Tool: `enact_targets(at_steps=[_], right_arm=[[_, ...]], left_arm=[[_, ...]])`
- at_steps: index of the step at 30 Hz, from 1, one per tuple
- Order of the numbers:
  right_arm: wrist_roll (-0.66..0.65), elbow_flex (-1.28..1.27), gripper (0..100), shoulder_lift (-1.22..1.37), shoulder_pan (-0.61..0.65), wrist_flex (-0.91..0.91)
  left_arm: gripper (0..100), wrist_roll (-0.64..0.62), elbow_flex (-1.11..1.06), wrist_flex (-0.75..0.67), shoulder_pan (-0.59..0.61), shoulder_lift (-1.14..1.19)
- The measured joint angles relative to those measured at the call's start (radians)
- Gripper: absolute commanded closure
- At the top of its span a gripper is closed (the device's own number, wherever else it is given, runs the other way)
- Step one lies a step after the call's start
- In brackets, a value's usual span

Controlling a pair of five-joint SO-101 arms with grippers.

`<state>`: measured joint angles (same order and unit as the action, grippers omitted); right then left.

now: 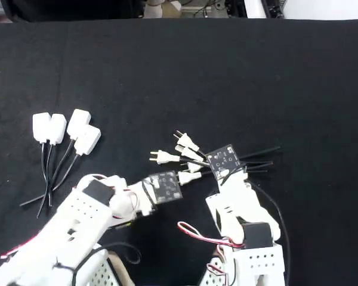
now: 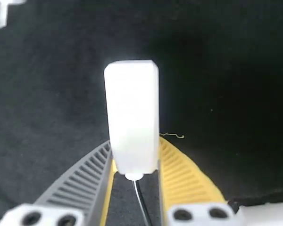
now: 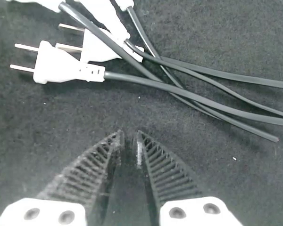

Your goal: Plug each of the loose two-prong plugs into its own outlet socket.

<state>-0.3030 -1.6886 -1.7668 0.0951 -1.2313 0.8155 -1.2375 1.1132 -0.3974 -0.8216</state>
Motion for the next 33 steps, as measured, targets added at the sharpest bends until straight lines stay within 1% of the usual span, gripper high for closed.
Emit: enact_targets(at_steps=[1,3,6,12,16,19,22,25,28,30,33], right_arm=[[0.000,0.000,95.2,0.000,0.000,0.000],[0.000,0.000,95.2,0.000,0.000,0.000],[0.000,0.000,95.2,0.000,0.000,0.000],[0.000,0.000,95.2,0.000,0.000,0.000],[0.000,0.000,95.2,0.000,0.000,0.000],[0.000,0.000,95.2,0.000,0.000,0.000],[0.000,0.000,95.2,0.000,0.000,0.000],[0.000,0.000,95.2,0.000,0.000,0.000],[0.000,0.000,95.2,0.000,0.000,0.000],[0.000,0.000,95.2,0.000,0.000,0.000],[0.000,0.000,95.2,0.000,0.000,0.000]], left_arm=[[78,0.014,0.000,-0.015,-0.005,0.035],[74,0.020,0.015,-0.044,0.003,0.121],[69,0.020,0.087,-0.089,0.069,0.249],[68,0.026,0.264,-0.097,0.164,0.448],[68,0.057,0.345,-0.097,0.203,0.508],[68,0.063,0.387,-0.098,0.226,0.508],[68,0.063,0.420,-0.048,0.224,0.506],[68,0.055,0.422,-0.020,0.224,0.453],[68,0.009,0.397,-0.020,0.224,0.336],[68,-0.026,0.344,-0.020,0.229,0.222],[68,-0.112,0.239,-0.020,0.282,0.008]])
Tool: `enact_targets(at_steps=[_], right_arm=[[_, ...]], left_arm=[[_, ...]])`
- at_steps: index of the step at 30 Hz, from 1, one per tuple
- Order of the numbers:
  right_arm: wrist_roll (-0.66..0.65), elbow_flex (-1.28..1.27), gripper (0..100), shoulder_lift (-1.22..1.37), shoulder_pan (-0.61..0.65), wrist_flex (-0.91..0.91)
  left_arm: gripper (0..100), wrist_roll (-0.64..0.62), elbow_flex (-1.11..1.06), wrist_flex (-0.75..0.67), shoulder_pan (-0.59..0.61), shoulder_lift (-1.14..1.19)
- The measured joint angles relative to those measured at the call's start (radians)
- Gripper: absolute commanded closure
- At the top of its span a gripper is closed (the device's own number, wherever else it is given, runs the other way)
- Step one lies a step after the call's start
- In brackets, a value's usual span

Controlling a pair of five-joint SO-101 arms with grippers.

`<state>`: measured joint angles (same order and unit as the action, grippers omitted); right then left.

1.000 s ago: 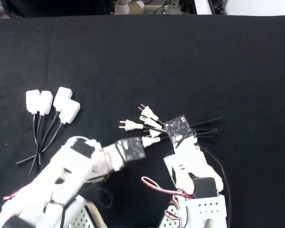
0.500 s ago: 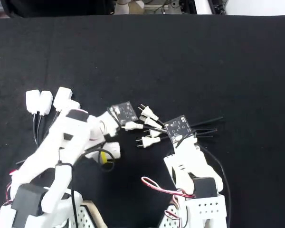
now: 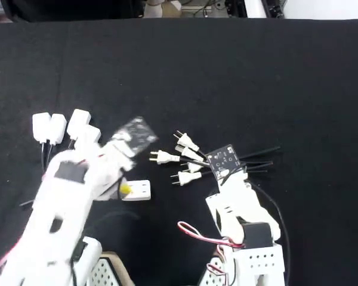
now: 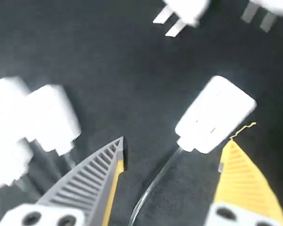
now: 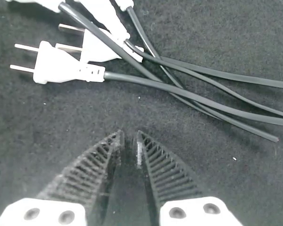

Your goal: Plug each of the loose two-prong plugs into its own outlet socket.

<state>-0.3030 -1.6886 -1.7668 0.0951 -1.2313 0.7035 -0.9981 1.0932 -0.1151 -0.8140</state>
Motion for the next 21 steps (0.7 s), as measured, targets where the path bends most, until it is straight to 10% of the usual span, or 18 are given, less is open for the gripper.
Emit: enact_targets(at_steps=[10,21], right_arm=[[0.031,0.103,95.3,0.011,-0.097,-0.009],[0.465,0.256,85.0,0.385,0.069,0.158]], left_arm=[[68,-0.215,-0.325,-0.003,0.221,-0.598],[68,-0.190,-0.589,-0.140,0.339,-0.741]])
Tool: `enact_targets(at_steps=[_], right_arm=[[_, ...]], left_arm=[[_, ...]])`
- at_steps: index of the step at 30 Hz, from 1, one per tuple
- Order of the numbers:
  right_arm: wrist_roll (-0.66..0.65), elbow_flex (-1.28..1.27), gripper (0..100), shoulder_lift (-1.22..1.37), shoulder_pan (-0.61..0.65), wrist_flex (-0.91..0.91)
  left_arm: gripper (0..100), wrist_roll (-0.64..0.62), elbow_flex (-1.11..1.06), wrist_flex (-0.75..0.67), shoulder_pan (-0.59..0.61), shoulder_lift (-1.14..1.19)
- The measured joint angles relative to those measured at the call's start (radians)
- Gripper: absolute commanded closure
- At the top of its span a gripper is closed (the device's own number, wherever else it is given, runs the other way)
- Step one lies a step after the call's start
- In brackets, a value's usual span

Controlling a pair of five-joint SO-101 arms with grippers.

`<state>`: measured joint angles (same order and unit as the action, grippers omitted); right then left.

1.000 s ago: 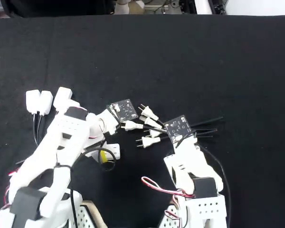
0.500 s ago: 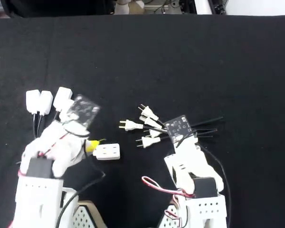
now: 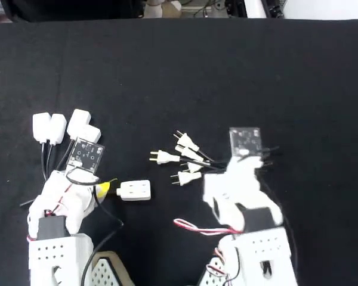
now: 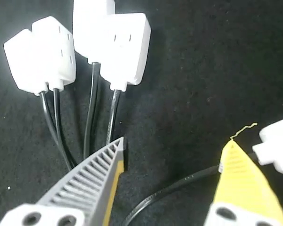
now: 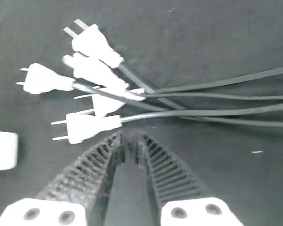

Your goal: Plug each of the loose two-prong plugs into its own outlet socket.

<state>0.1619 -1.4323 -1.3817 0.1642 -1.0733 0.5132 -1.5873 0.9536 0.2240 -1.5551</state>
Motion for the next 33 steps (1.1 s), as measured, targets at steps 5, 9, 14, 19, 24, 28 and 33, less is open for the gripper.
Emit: enact_targets(at_steps=[5,9,14,19,24,28,33], right_arm=[[0.221,0.066,81.1,0.302,0.115,0.189],[0.410,0.164,81.1,0.539,0.110,0.288],[0.540,0.258,81.1,0.760,0.104,0.307],[0.552,0.279,81.2,0.829,0.138,0.256],[0.552,0.279,81.2,0.836,0.152,0.244],[0.560,0.259,81.2,0.838,0.152,0.321],[0.562,0.222,86.1,0.838,0.152,0.413]], left_arm=[[68,0.000,-0.031,0.000,0.002,-0.052],[68,0.000,-0.035,0.000,0.002,-0.071],[68,0.000,-0.035,0.000,0.002,-0.071],[68,0.000,-0.051,0.000,0.002,-0.075],[68,0.000,-0.052,0.000,0.002,-0.077],[68,0.000,-0.052,0.000,0.002,-0.077],[68,0.000,-0.052,0.000,0.002,-0.077]])
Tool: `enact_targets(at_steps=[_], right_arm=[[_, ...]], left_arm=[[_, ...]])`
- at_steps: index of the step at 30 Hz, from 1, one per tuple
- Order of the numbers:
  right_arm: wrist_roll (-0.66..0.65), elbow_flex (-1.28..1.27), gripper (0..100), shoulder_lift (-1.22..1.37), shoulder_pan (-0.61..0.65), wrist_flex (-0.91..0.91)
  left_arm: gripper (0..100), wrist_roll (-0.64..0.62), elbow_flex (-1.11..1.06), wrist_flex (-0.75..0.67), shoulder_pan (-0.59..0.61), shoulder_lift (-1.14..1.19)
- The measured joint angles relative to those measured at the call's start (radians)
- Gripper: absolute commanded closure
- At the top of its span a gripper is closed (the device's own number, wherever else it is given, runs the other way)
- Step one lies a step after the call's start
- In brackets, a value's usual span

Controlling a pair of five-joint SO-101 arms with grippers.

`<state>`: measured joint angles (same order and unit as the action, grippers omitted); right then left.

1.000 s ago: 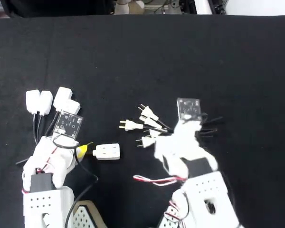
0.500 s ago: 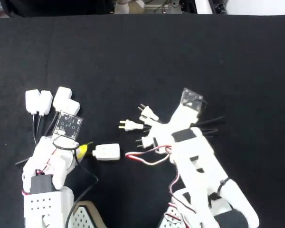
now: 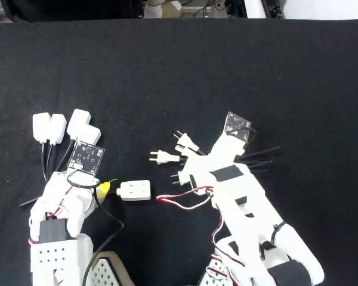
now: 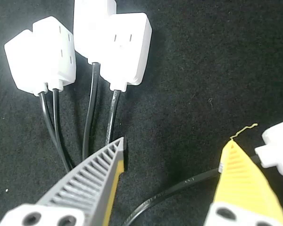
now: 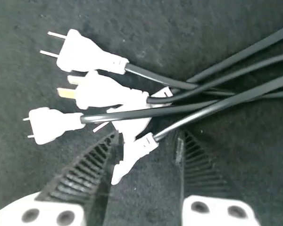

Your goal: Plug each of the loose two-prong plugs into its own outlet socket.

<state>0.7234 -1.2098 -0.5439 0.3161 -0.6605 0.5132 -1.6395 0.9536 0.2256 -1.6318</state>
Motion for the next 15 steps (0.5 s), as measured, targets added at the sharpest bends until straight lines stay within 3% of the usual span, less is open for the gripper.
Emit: enact_targets(at_steps=[11,15], right_arm=[[0.000,0.081,90.2,0.201,-0.025,0.009],[-0.037,0.215,95.2,0.338,-0.054,-0.089]], left_arm=[[68,0.000,0.000,0.000,0.000,0.000],[68,0.000,0.000,0.000,0.000,0.000]])
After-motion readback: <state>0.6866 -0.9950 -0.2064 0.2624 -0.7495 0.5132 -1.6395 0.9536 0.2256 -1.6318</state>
